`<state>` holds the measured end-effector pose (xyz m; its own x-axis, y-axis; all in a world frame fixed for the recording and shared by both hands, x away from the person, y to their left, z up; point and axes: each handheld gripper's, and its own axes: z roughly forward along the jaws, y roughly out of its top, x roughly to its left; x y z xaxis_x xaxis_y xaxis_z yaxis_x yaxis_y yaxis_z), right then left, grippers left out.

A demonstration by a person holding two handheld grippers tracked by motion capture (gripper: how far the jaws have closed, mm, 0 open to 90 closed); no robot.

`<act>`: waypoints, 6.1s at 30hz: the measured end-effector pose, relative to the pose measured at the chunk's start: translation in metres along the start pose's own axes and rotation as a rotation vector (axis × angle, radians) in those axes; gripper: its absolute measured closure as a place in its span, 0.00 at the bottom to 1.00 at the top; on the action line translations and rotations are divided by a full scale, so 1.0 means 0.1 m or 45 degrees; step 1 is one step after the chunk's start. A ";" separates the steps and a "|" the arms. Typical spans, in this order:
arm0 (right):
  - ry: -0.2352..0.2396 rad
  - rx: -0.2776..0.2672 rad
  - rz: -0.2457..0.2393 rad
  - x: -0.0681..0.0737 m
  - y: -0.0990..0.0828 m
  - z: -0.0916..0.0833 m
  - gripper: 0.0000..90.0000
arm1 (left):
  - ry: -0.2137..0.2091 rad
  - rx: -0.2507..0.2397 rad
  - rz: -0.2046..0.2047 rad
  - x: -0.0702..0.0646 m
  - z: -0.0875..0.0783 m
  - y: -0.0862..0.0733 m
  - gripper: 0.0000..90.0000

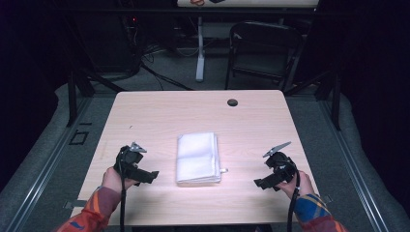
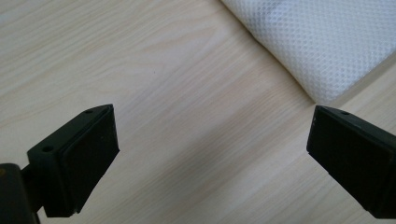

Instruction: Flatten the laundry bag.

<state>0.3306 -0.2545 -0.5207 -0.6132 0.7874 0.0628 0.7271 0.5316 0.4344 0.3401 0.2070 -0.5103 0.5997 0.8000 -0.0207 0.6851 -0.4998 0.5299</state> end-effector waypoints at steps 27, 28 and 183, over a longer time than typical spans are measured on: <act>0.062 0.022 0.000 0.06 0.10 0.07 0.06 | -0.053 -0.044 0.219 -0.43 0.30 0.40 0.03; 0.055 0.027 -0.003 0.06 0.10 0.07 0.07 | -0.062 -0.038 0.241 -0.47 0.32 0.42 0.04; 0.128 -0.057 -0.374 0.84 0.87 0.89 1.00 | -0.178 -0.205 0.370 -0.73 0.44 0.54 0.94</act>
<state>0.3695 -0.1145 -0.5578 -0.8243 0.5659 0.0164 0.5011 0.7159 0.4862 0.3515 0.1077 -0.5173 0.8184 0.5732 0.0405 0.4101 -0.6321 0.6575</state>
